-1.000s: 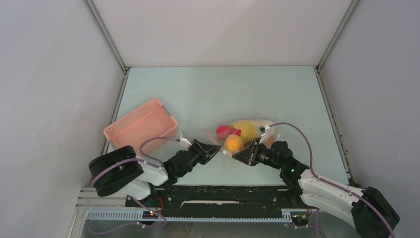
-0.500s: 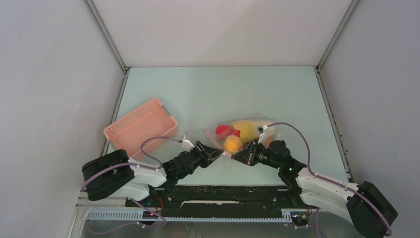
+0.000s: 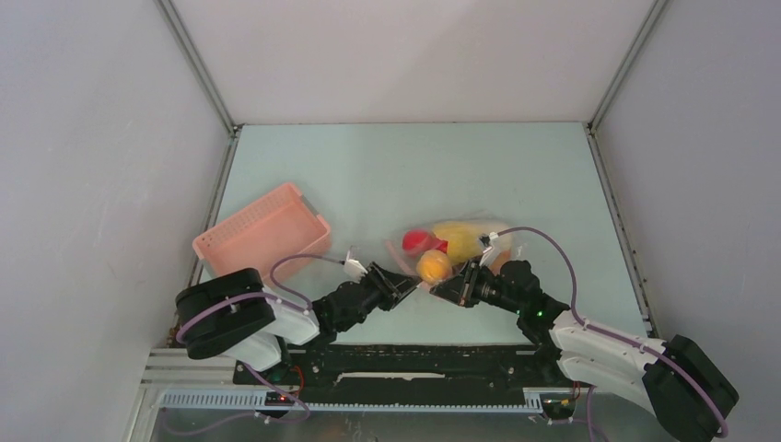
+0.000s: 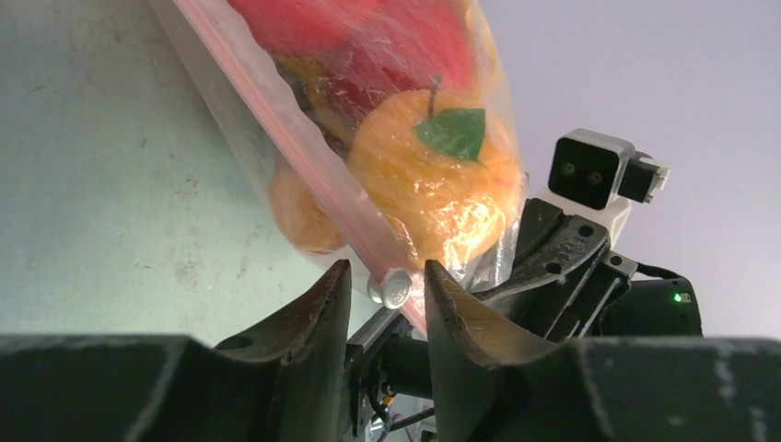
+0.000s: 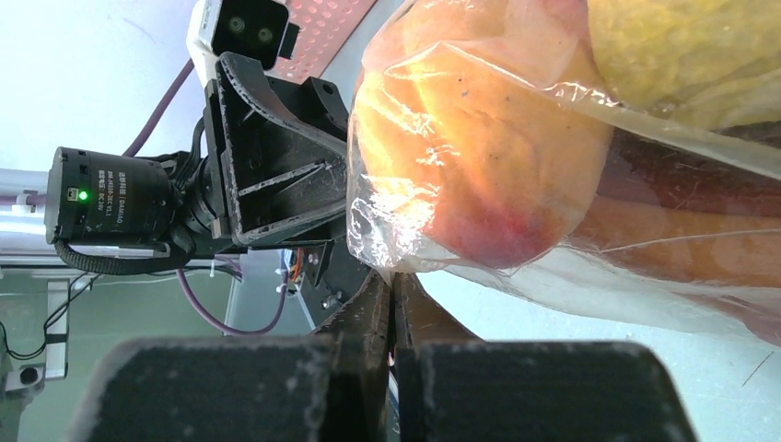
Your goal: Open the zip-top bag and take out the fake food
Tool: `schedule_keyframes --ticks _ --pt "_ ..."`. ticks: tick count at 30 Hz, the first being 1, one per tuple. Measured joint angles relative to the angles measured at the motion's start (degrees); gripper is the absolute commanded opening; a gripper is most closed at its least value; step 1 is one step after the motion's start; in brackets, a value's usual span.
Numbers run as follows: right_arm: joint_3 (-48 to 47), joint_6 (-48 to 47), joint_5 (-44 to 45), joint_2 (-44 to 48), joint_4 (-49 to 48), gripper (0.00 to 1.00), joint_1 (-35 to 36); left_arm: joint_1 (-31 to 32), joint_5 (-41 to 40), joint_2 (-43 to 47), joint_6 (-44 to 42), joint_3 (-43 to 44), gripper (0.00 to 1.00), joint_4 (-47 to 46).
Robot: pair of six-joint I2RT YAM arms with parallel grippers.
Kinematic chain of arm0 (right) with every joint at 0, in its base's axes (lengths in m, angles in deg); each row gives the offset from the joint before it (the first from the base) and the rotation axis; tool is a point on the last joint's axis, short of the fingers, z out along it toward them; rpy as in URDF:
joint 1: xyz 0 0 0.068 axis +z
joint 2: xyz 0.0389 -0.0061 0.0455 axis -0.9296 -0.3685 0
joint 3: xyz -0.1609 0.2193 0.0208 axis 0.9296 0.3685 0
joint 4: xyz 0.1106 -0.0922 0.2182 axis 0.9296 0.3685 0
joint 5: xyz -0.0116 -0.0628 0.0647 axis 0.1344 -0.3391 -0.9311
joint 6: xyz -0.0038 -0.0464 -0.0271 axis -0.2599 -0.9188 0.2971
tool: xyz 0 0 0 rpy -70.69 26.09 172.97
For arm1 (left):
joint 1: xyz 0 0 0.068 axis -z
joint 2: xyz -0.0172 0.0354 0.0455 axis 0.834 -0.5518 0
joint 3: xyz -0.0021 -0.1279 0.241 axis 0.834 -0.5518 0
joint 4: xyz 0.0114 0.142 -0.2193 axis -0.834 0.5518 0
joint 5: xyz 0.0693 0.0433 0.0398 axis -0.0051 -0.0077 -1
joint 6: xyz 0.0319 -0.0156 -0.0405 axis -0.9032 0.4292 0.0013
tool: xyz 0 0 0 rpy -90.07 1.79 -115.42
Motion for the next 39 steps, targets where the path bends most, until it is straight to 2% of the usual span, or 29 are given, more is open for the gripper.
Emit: schedule_keyframes --ticks 4,9,13,20,26,39 --pt "0.0 0.0 0.0 -0.02 -0.09 0.0 0.0 0.57 0.0 -0.24 0.04 0.0 0.32 -1.25" --pt "0.0 0.02 0.02 -0.04 -0.5 0.0 0.0 0.85 -0.37 -0.35 0.52 0.0 0.17 -1.75" --pt "0.0 -0.04 0.07 -0.02 -0.39 0.0 0.0 1.03 -1.14 -0.35 1.07 -0.02 0.01 -2.16" --pt "0.0 -0.76 0.33 2.38 2.14 0.0 -0.13 1.31 -2.34 0.61 1.55 -0.31 0.0 -2.27" --pt "0.07 -1.9 0.33 8.98 7.06 0.0 -0.94 0.74 -1.57 2.36 1.64 -0.92 0.0 -2.58" --pt "0.96 -2.73 -3.93 19.87 16.46 0.0 -7.87 -6.93 0.79 4.92 0.68 -2.64 0.0 -1.18"
